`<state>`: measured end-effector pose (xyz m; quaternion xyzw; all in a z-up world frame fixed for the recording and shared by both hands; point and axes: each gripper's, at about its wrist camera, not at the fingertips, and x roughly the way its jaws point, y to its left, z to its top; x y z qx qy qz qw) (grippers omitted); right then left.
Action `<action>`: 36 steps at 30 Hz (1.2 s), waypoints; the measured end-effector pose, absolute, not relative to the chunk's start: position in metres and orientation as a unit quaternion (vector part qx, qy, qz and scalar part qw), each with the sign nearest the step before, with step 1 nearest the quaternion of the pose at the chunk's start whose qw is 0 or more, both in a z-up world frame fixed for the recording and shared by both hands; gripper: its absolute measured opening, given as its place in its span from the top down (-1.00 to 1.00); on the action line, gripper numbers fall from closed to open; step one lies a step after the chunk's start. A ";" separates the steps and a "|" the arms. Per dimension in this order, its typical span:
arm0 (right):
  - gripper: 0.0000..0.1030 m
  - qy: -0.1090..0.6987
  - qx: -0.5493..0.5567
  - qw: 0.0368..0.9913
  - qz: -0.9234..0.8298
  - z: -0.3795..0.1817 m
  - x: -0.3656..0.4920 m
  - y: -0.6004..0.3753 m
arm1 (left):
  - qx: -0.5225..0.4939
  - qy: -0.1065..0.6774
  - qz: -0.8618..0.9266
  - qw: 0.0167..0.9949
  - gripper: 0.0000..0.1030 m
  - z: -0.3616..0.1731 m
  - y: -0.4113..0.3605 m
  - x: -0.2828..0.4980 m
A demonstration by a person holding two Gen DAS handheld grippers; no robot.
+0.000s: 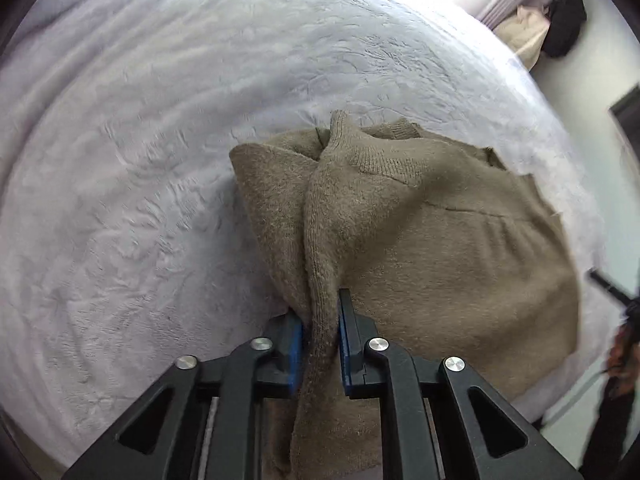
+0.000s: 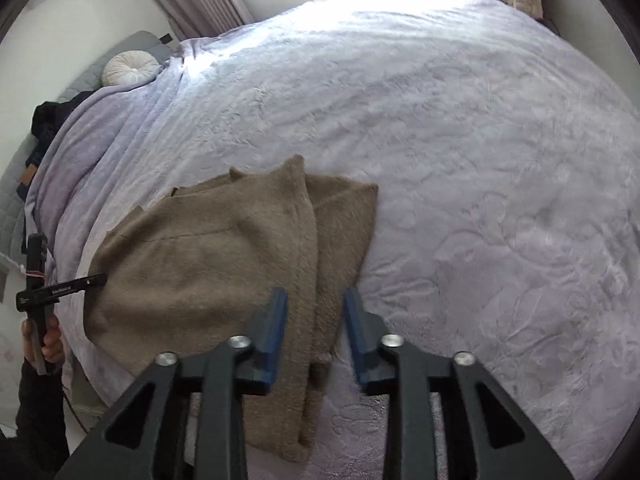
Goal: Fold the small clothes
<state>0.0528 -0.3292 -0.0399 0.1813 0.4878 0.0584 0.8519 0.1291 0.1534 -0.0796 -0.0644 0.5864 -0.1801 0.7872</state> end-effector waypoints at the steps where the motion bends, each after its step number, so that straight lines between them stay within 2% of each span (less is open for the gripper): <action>1: -0.36 0.492 0.204 0.844 0.066 -0.053 0.050 -0.335 | -0.070 0.585 -0.186 0.787 0.49 -0.081 0.157 0.129; 2: -0.36 0.491 0.229 0.837 0.077 -0.062 0.049 -0.340 | -0.065 0.581 -0.181 0.791 0.34 -0.081 0.160 0.129; 4: -0.36 0.481 0.282 0.823 0.106 -0.077 0.047 -0.346 | -0.051 0.573 -0.161 0.802 -0.71 -0.077 0.162 0.125; 5: -0.36 0.474 0.303 0.818 0.121 -0.082 0.047 -0.347 | -0.052 0.563 -0.162 0.809 -0.86 -0.075 0.164 0.121; 6: -0.36 0.466 0.318 0.814 0.136 -0.087 0.049 -0.345 | -0.058 0.553 -0.168 0.814 -0.90 -0.072 0.162 0.116; 9: -0.36 0.470 0.310 0.811 0.157 -0.102 0.064 -0.328 | -0.066 0.555 -0.187 0.808 -0.90 -0.078 0.158 0.111; 11: -0.27 0.470 0.289 0.817 0.168 -0.108 0.075 -0.313 | -0.066 0.573 -0.194 0.794 -0.90 -0.092 0.152 0.112; 12: -0.02 0.467 0.270 0.824 0.172 -0.108 0.080 -0.304 | -0.068 0.585 -0.199 0.783 -0.90 -0.103 0.145 0.114; 13: 0.32 0.468 0.254 0.828 0.174 -0.108 0.084 -0.297 | -0.066 0.592 -0.196 0.779 -0.89 -0.110 0.139 0.114; 14: 0.42 0.472 0.251 0.826 0.178 -0.109 0.087 -0.293 | -0.057 0.591 -0.190 0.782 -0.81 -0.113 0.132 0.114; 15: 0.46 0.474 0.259 0.823 0.176 -0.108 0.087 -0.292 | -0.052 0.584 -0.198 0.786 -0.25 -0.111 0.126 0.113; 16: 0.49 0.472 0.261 0.824 0.173 -0.104 0.085 -0.292 | -0.058 0.586 -0.212 0.780 0.42 -0.108 0.122 0.112; 17: 0.50 0.468 0.263 0.826 0.174 -0.098 0.081 -0.293 | -0.063 0.588 -0.211 0.778 0.63 -0.101 0.120 0.112; 23: 0.51 0.445 0.256 0.838 0.183 -0.040 0.041 -0.286 | -0.046 0.586 -0.226 0.777 0.63 -0.052 0.107 0.086; 27: 0.50 0.459 0.243 0.838 0.166 -0.036 0.023 -0.294 | -0.064 0.618 -0.235 0.748 0.63 -0.069 0.102 0.074; 29: 0.43 0.489 0.230 0.827 0.154 -0.054 0.022 -0.300 | -0.066 0.646 -0.231 0.725 0.57 -0.099 0.104 0.074; 30: 0.30 0.510 0.233 0.815 0.147 -0.069 0.024 -0.302 | -0.083 0.655 -0.233 0.714 0.42 -0.112 0.110 0.075; 31: 0.09 0.525 0.238 0.804 0.143 -0.082 0.024 -0.305 | -0.111 0.652 -0.246 0.709 0.41 -0.116 0.118 0.077; 33: -0.01 0.528 0.259 0.795 0.149 -0.097 0.018 -0.314 | -0.147 0.647 -0.257 0.702 0.39 -0.113 0.133 0.079; 35: -0.11 0.511 0.291 0.793 0.157 -0.095 0.014 -0.327 | -0.135 0.645 -0.240 0.713 -0.09 -0.102 0.143 0.080; 36: -0.25 0.501 0.298 0.798 0.153 -0.092 0.015 -0.333 | -0.124 0.636 -0.227 0.727 -0.40 -0.093 0.148 0.081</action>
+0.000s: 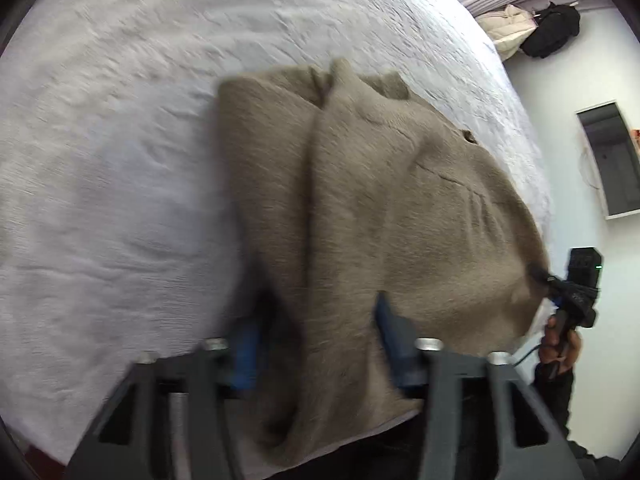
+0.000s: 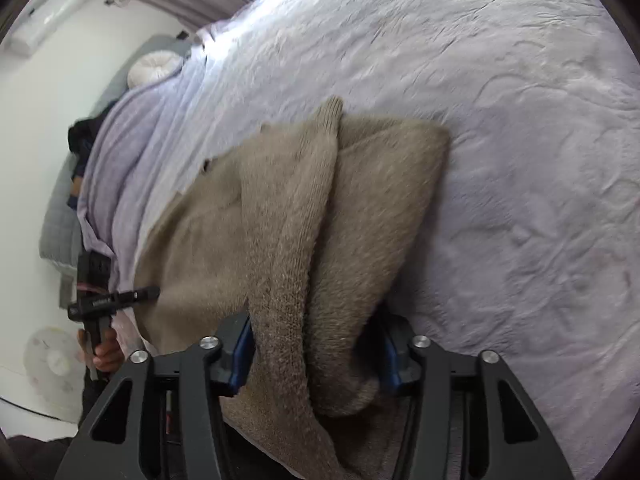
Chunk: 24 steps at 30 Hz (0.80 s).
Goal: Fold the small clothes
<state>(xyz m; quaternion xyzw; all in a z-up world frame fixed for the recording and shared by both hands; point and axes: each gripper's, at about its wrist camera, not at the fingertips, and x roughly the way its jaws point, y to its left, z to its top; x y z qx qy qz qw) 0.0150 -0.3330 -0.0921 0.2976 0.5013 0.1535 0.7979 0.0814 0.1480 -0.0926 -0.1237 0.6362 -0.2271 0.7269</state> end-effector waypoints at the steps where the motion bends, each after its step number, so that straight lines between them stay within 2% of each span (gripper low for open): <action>1: -0.38 0.490 0.299 0.805 0.153 -0.088 0.017 -0.339 | -0.120 0.625 -0.221 0.739 -0.52 -0.085 0.152 0.084; 5: -0.46 0.455 0.356 0.801 0.158 -0.088 0.042 -0.362 | -0.136 0.583 -0.228 0.768 -0.52 -0.058 0.165 0.103; 7: -0.49 0.454 0.390 0.782 0.175 -0.099 0.064 -0.366 | -0.119 0.594 -0.228 0.762 -1.00 -0.067 0.157 0.122; 10: -0.49 0.472 0.411 0.760 0.176 -0.121 0.091 -0.368 | -0.114 0.623 -0.222 0.741 -1.00 -0.097 0.146 0.153; 11: -0.46 0.469 0.411 0.761 0.179 -0.121 0.095 -0.367 | -0.125 0.630 -0.231 0.731 -1.00 -0.107 0.140 0.164; 12: -0.21 0.464 0.403 0.768 0.180 -0.119 0.098 -0.366 | -0.129 0.629 -0.239 0.728 -1.00 -0.112 0.138 0.169; 13: 0.47 0.461 0.382 0.779 0.183 -0.114 0.102 -0.361 | -0.128 0.626 -0.245 0.729 -0.96 -0.115 0.133 0.175; 14: 0.65 0.465 0.344 0.795 0.182 -0.107 0.105 -0.354 | -0.120 0.621 -0.249 0.733 -0.85 -0.113 0.128 0.178; 16: 0.65 0.465 0.270 0.827 0.162 -0.091 0.103 -0.342 | -0.101 0.618 -0.258 0.736 0.45 -0.109 0.117 0.185; 19: 0.66 0.420 0.144 0.884 0.148 -0.051 0.093 -0.315 | -0.067 0.587 -0.261 0.763 0.54 -0.091 0.104 0.185; 22: 0.67 0.384 0.088 0.909 0.139 -0.036 0.082 -0.309 | -0.010 0.547 -0.245 0.800 0.53 -0.087 0.096 0.184; 23: 0.67 0.392 0.070 0.909 0.126 -0.041 0.087 -0.307 | 0.009 0.552 -0.234 0.800 0.49 -0.096 0.094 0.186; 24: 0.66 0.413 0.055 0.902 0.115 -0.053 0.095 -0.307 | 0.008 0.564 -0.226 0.794 0.20 -0.106 0.098 0.190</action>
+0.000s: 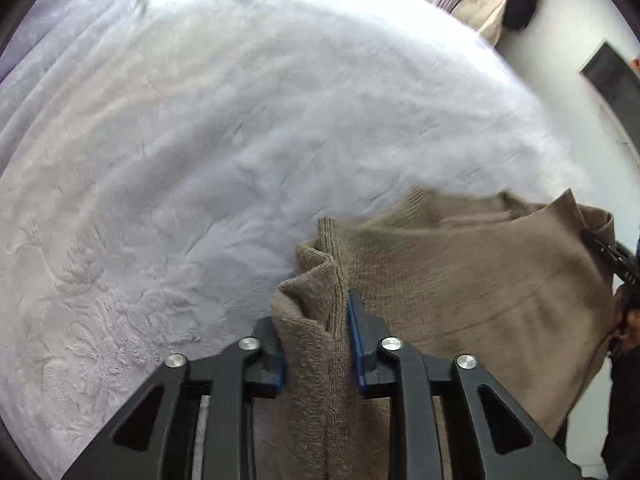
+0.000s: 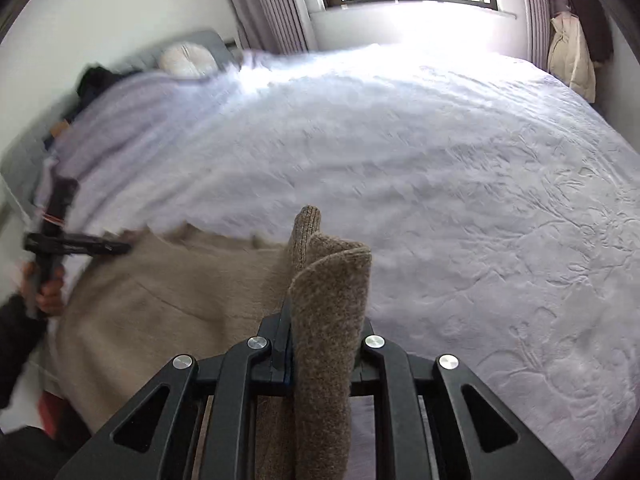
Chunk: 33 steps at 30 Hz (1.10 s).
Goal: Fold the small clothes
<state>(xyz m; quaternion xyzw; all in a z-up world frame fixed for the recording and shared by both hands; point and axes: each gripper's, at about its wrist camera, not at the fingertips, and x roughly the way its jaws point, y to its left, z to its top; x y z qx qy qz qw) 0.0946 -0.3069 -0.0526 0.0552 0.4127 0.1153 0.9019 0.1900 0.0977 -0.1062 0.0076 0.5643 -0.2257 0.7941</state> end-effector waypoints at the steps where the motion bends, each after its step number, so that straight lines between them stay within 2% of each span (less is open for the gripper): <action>1: 0.58 0.442 0.048 0.890 0.104 -0.068 0.104 -0.309 | -0.010 0.573 -0.227 0.787 0.13 -0.114 0.104 0.194; 3: 0.37 0.475 0.065 0.873 0.089 -0.088 0.112 -0.319 | -0.057 0.569 -0.242 0.784 0.12 -0.113 0.119 0.196; 5: 0.16 0.467 0.122 0.872 0.085 -0.085 0.109 -0.335 | -0.075 0.564 -0.229 0.790 -0.17 -0.103 0.134 0.193; 6: -0.01 0.462 0.137 0.873 0.076 -0.082 0.106 -0.341 | -0.074 0.559 -0.214 0.797 -0.49 -0.097 0.141 0.190; 7: -0.11 0.454 0.145 0.877 0.060 -0.075 0.100 -0.348 | -0.069 0.548 -0.192 0.811 -0.53 -0.088 0.151 0.184; 11: -0.13 0.409 0.125 0.904 0.004 -0.035 0.067 -0.348 | -0.061 0.518 -0.164 0.837 -0.54 -0.056 0.167 0.151; 14: -0.37 0.382 0.079 0.919 0.046 -0.009 0.046 -0.299 | -0.055 0.500 -0.211 0.838 -0.53 -0.046 0.129 0.124; 16: -0.43 0.382 0.034 0.919 0.087 -0.005 0.033 -0.249 | -0.025 0.488 -0.240 0.839 -0.54 -0.043 0.096 0.103; 19: -0.43 0.403 -0.013 0.904 0.144 -0.020 0.024 -0.185 | 0.019 0.478 -0.261 0.838 -0.54 -0.052 0.048 0.079; 22: -0.42 0.433 -0.072 0.886 0.146 -0.054 0.024 -0.143 | 0.066 0.512 -0.224 0.827 -0.53 -0.083 0.030 0.074; 24: -0.43 0.452 -0.086 0.879 0.126 -0.076 0.021 -0.141 | 0.087 0.515 -0.210 0.826 -0.55 -0.100 0.030 0.069; 28: -0.44 0.443 -0.051 0.885 0.133 -0.081 -0.002 -0.170 | 0.080 0.496 -0.209 0.839 -0.55 -0.091 0.047 0.054; 33: -0.52 0.458 -0.113 0.875 0.105 -0.086 -0.027 -0.175 | 0.078 0.498 -0.191 0.843 -0.55 -0.083 0.057 0.040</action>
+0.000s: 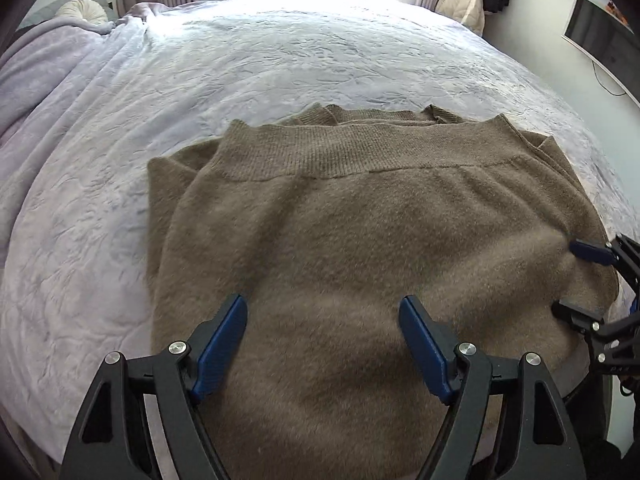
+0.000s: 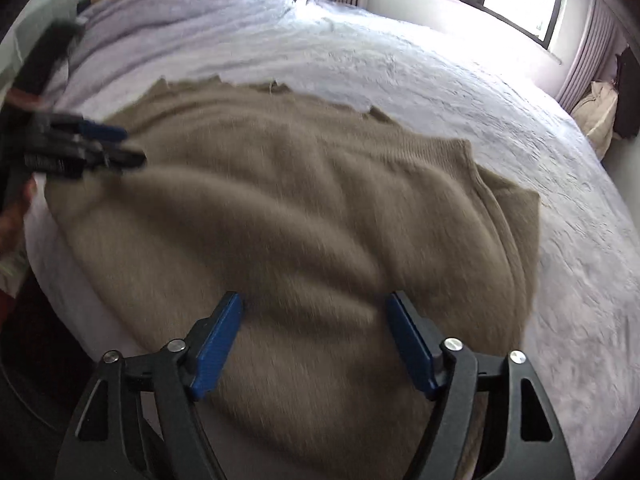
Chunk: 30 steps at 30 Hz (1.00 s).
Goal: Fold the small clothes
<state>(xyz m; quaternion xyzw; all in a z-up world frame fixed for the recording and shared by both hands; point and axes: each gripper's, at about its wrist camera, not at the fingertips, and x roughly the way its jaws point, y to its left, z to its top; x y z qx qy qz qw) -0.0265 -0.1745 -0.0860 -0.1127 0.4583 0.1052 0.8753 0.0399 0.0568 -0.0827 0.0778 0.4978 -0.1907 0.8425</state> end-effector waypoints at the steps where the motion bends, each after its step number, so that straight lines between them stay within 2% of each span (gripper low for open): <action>1: -0.53 0.457 -0.115 0.876 0.099 -0.086 -0.034 -0.176 | 0.083 0.497 -0.185 0.844 -0.55 -0.082 0.055 0.036; 3: -0.53 0.471 -0.104 0.871 0.090 -0.088 -0.041 -0.177 | 0.097 0.496 -0.172 0.845 -0.60 -0.086 0.052 0.025; 4: -0.54 0.478 -0.091 0.869 0.084 -0.088 -0.046 -0.180 | 0.104 0.499 -0.170 0.844 -0.80 -0.089 0.053 0.020; 5: -0.54 0.483 -0.081 0.868 0.081 -0.089 -0.050 -0.181 | 0.118 0.504 -0.168 0.839 -0.85 -0.094 0.051 0.012; 8: -0.54 0.498 -0.083 0.860 0.071 -0.086 -0.063 -0.182 | 0.154 0.485 -0.156 0.847 -0.85 -0.091 0.046 -0.011; 12: -0.54 0.457 -0.063 0.885 0.067 -0.050 -0.053 -0.180 | 0.136 0.457 -0.174 0.861 -0.85 -0.062 0.035 -0.011; 15: -0.58 0.432 -0.047 0.900 0.043 -0.034 -0.010 -0.176 | 0.094 0.452 -0.155 0.873 -0.85 -0.051 0.027 0.021; 17: -0.58 0.442 -0.032 0.896 0.027 -0.042 0.025 -0.175 | 0.063 0.473 -0.140 0.868 -0.85 -0.058 0.024 0.051; 20: -0.61 0.506 -0.012 0.862 -0.015 -0.083 0.070 -0.171 | 0.028 0.533 -0.123 0.837 -0.87 -0.091 0.020 0.076; 21: -0.66 0.508 -0.009 0.861 -0.031 -0.094 0.073 -0.169 | 0.033 0.533 -0.112 0.838 -1.00 -0.097 0.018 0.075; 30: -0.70 0.403 -0.042 0.913 -0.050 -0.090 0.004 -0.158 | 0.055 0.509 -0.109 0.852 -1.00 -0.093 0.028 0.032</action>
